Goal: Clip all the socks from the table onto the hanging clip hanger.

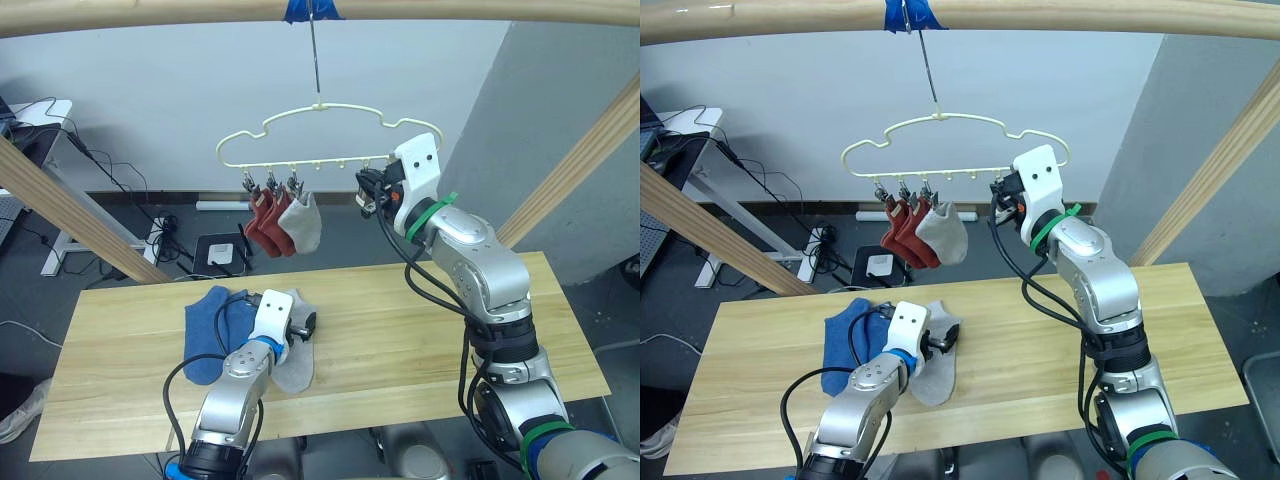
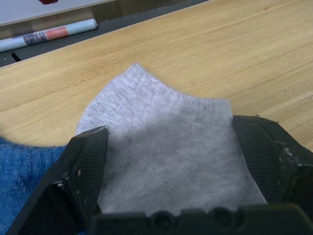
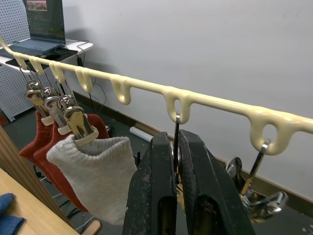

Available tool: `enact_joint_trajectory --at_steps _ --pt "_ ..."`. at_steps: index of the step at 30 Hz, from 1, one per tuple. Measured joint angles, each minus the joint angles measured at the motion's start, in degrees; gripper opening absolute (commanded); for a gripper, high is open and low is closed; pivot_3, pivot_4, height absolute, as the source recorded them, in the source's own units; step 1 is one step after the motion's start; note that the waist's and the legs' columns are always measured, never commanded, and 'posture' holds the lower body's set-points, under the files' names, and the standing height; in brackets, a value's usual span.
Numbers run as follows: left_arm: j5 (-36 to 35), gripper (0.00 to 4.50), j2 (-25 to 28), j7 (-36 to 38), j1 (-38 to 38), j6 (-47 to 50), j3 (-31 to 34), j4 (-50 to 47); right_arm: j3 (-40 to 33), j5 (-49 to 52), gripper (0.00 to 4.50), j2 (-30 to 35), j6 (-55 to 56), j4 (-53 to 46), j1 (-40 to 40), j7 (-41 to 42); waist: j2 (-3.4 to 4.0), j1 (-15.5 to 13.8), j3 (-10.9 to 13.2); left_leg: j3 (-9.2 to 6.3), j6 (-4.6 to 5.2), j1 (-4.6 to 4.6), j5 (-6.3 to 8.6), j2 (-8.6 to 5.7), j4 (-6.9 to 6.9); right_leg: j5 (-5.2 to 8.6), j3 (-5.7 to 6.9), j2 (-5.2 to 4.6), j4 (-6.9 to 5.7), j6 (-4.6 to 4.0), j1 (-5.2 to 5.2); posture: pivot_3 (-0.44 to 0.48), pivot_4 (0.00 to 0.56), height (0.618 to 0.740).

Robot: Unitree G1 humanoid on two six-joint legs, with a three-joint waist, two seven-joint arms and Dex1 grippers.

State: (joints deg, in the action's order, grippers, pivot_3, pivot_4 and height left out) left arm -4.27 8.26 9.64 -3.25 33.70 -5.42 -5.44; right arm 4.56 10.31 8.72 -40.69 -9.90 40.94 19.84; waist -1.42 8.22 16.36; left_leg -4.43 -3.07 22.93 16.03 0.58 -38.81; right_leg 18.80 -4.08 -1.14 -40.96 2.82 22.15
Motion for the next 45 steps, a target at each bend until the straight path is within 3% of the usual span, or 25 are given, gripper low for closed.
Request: enact_joint_trajectory --at_steps 5,8,22,29,33,39,45 --pt "-0.1 4.46 0.2 0.1 -1.1 2.2 0.2 0.0 0.0 0.0 0.00 0.0 -0.1 0.0 0.0 0.0 0.00 0.0 0.0 -0.01 0.01 -0.04 -0.01 0.00 0.00 -0.01 0.00 0.00 -0.01 0.02 -0.04 -0.189 0.258 0.740" --pt "0.0 3.94 0.5 0.3 -1.3 2.5 0.2 0.1 0.0 0.0 0.00 0.0 -0.2 -0.1 -0.1 0.0 0.01 0.0 0.0 -0.01 0.02 -0.04 -0.02 0.00 0.00 -0.02 0.00 0.00 -0.01 0.03 -0.04 -0.192 0.258 0.740" --pt "0.4 0.10 2.2 1.8 -1.1 3.0 0.5 0.3 0.0 0.0 0.00 0.0 -1.0 -1.2 -0.5 -0.1 0.01 0.0 0.0 -0.01 0.02 -0.03 -0.02 -0.02 0.03 -0.02 -0.01 -0.01 0.08 0.03 -0.05 -0.195 0.258 0.740" --pt "0.2 0.01 3.1 5.2 -0.7 -0.7 -0.8 1.1 0.0 0.0 0.00 0.0 -1.1 -1.2 -0.6 -0.1 0.01 0.0 0.0 -0.01 0.02 -0.01 -0.02 -0.01 0.06 -0.02 -0.01 -0.01 0.13 0.03 -0.04 -0.201 0.260 0.740" --pt "0.4 0.01 3.8 9.5 -0.9 -9.5 -3.7 1.7 0.0 0.0 0.00 0.0 -1.0 -1.2 -0.6 -0.1 0.01 0.0 0.0 -0.02 0.01 0.05 -0.02 -0.01 0.07 -0.02 0.00 -0.03 0.18 0.03 -0.01 -0.206 0.262 0.740" --pt "1.0 0.01 2.5 11.4 -8.6 -22.2 -4.2 2.8 -0.5 0.4 0.00 -0.1 -1.3 -1.7 -0.6 -0.4 0.01 0.0 0.0 0.01 0.02 0.06 -0.01 -0.02 0.08 -0.02 -0.01 -0.02 0.22 0.03 -0.01 -0.216 0.262 0.740" --pt "2.1 0.01 -1.1 8.9 -12.8 -25.1 -4.2 6.6 -1.2 2.3 0.00 -0.9 -2.4 -3.1 -0.4 -0.7 0.00 0.5 0.0 0.01 0.03 0.11 -0.01 0.01 0.12 -0.02 0.00 -0.01 0.33 0.03 0.02 -0.216 0.262 0.740"
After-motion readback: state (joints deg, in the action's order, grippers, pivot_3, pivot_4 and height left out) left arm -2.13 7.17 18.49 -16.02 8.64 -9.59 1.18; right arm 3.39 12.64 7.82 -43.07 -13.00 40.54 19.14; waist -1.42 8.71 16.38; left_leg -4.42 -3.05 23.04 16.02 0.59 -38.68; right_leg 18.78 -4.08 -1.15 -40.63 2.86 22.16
